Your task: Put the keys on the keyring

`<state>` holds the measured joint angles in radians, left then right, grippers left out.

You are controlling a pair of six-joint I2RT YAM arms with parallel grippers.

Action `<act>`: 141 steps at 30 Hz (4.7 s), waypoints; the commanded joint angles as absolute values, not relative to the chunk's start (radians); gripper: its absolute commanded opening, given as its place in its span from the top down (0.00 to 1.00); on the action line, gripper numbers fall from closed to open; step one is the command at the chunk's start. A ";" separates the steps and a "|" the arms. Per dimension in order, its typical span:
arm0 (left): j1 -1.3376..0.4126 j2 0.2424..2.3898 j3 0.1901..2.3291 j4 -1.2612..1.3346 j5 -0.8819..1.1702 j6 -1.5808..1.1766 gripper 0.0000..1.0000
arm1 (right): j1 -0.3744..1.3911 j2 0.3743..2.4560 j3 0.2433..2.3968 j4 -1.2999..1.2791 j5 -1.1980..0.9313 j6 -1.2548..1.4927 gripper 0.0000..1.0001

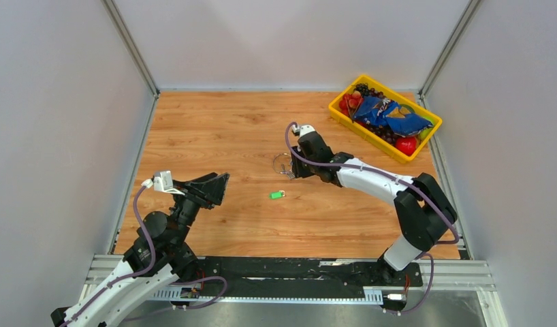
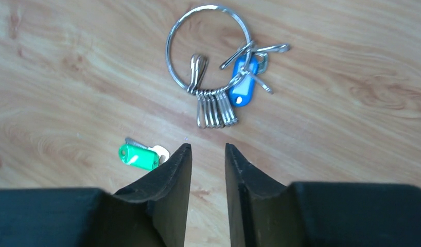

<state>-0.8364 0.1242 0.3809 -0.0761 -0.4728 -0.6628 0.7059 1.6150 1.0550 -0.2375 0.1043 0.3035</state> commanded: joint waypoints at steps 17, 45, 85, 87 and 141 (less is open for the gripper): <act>-0.836 0.101 0.440 -0.103 -0.484 -0.627 0.26 | 0.713 1.812 1.127 -0.232 0.047 0.288 0.93; -0.835 0.092 0.433 -0.113 -0.497 -0.625 0.24 | 0.720 1.884 1.187 -0.218 0.135 0.285 0.60; -0.836 0.071 0.433 -0.119 -0.485 -0.622 0.24 | 0.752 1.830 1.160 -0.241 0.140 0.266 1.00; -0.835 0.075 0.436 -0.113 -0.472 -0.608 0.24 | 0.752 1.792 1.157 -0.273 0.096 0.257 1.00; -0.835 0.538 0.355 0.557 0.121 -0.090 0.11 | 0.960 1.558 1.952 -1.162 -0.308 0.214 1.00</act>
<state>-0.8364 0.5396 0.3595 0.4721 0.0868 -0.1337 0.9356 1.5547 1.8893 -1.1355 -0.2657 0.1833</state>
